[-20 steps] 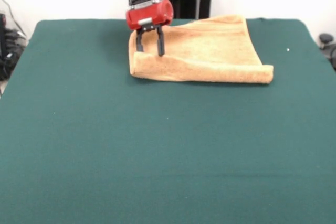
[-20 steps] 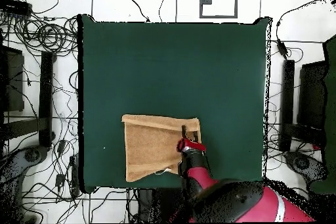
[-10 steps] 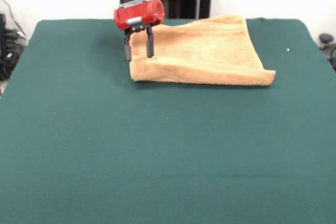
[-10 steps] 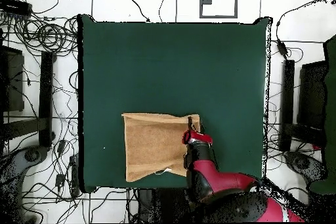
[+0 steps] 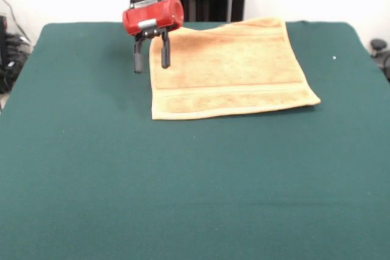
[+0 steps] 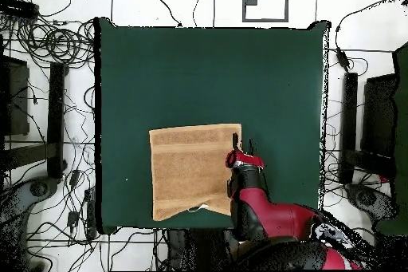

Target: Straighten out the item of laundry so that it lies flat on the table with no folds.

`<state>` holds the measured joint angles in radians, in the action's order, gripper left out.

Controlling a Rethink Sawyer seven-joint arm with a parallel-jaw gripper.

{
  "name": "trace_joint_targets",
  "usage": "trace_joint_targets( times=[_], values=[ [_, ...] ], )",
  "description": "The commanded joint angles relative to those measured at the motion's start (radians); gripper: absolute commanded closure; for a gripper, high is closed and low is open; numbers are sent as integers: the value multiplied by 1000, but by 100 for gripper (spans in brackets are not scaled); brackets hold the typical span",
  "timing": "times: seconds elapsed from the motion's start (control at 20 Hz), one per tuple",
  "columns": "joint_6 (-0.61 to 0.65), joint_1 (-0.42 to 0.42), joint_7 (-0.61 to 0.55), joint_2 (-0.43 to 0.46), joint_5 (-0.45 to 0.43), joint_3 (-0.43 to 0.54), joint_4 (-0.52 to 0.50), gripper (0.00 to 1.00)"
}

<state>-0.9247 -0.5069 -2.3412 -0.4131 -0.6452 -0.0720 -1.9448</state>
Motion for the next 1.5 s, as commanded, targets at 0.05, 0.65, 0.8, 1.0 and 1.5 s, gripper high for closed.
trace_joint_targets(
  times=[0.05, 0.65, 0.8, 1.0, 1.5],
  values=[
    [148, 47, -108, 8, 6, 109, 110, 0],
    [707, -265, -194, -60, -169, 525, -127, 0],
    [721, -316, -143, -68, -163, 563, -190, 0],
    [843, -403, -67, -9, -127, 656, -204, 0],
    [1047, -513, 20, -18, -21, 773, -296, 0]
  ],
)
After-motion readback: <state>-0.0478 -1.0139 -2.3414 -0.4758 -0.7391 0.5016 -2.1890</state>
